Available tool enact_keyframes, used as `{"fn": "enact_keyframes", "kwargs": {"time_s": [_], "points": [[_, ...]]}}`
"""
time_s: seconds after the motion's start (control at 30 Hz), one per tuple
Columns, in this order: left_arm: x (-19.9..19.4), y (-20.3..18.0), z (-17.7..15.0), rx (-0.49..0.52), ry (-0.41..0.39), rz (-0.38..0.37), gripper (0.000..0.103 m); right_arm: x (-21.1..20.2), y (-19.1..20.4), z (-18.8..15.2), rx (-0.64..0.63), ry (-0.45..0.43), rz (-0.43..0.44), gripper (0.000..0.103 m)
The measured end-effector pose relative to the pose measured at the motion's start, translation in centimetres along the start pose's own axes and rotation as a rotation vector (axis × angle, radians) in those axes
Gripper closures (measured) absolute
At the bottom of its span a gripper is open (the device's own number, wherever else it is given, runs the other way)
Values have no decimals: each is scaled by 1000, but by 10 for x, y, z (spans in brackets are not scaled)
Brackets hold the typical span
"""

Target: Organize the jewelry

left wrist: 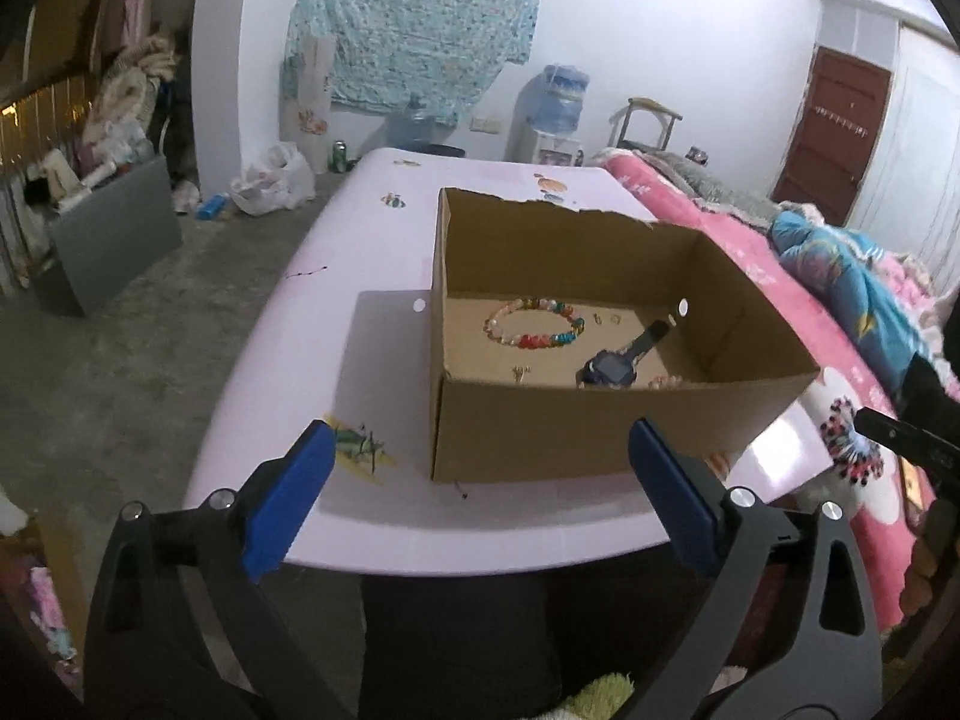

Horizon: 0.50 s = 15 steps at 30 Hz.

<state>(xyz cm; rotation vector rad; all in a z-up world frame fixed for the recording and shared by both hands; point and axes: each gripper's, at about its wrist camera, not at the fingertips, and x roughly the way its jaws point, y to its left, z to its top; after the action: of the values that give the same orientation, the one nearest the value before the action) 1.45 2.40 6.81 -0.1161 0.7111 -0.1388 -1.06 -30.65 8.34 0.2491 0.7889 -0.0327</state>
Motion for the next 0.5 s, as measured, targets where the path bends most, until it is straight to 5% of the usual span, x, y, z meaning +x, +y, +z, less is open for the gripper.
{"fn": "enact_keyframes", "kwargs": {"time_s": [0.27, 0.37, 0.5], "points": [[-25, -23, 1, 42, -70, 182, 8, 5, 52, -11, -177, 24, 29, 10], [-20, -29, 5, 84, -42, 247, 8, 9, 64, -5, -193, 16, -2, 9], [-4, -36, 9, 109, 26, 238, 8, 16, 73, -2, -225, 11, -53, 7]]}}
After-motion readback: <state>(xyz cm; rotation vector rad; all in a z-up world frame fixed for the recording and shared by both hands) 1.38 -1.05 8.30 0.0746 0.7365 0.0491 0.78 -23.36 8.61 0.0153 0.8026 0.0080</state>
